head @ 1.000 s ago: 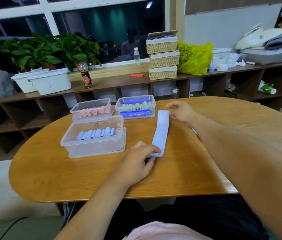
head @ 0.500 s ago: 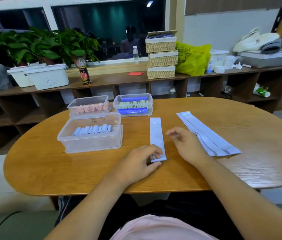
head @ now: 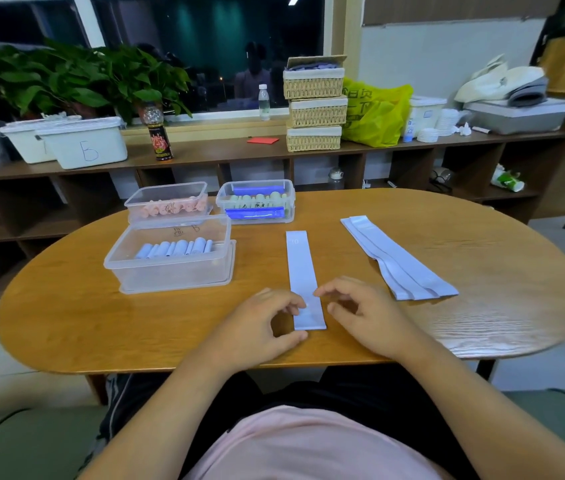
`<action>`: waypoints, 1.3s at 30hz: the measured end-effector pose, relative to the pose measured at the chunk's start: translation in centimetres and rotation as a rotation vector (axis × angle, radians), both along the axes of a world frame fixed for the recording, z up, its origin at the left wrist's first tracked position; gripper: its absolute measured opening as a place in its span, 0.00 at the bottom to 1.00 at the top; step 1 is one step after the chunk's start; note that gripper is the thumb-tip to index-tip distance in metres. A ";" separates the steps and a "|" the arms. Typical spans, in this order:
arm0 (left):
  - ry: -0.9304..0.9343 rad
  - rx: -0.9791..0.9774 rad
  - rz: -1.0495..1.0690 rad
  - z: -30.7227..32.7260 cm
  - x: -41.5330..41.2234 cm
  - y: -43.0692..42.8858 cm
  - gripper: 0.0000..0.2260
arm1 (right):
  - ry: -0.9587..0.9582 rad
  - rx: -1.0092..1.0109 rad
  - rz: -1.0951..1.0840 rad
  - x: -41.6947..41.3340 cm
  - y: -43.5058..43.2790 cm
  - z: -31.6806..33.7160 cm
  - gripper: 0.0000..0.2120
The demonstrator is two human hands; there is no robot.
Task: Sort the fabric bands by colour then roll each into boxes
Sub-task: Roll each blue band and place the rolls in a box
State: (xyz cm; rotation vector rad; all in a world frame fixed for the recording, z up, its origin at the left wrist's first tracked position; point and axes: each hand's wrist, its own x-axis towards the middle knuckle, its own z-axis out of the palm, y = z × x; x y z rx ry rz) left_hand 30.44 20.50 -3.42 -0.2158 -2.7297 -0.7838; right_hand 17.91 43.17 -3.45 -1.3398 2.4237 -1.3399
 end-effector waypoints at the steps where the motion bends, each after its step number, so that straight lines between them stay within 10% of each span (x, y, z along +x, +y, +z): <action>1: 0.000 -0.010 -0.011 0.0 0.0 0.0 0.18 | 0.014 0.007 0.033 0.4 0.3 0.0 0.14; 16: 0.008 -0.020 0.012 0.0 -0.4 0.2 0.02 | 0.233 0.180 -0.002 1.6 -0.3 -0.2 0.05; 39: 0.119 -0.019 -0.074 -0.5 -0.5 -0.1 0.05 | 0.251 0.080 0.066 0.9 0.3 -0.9 0.05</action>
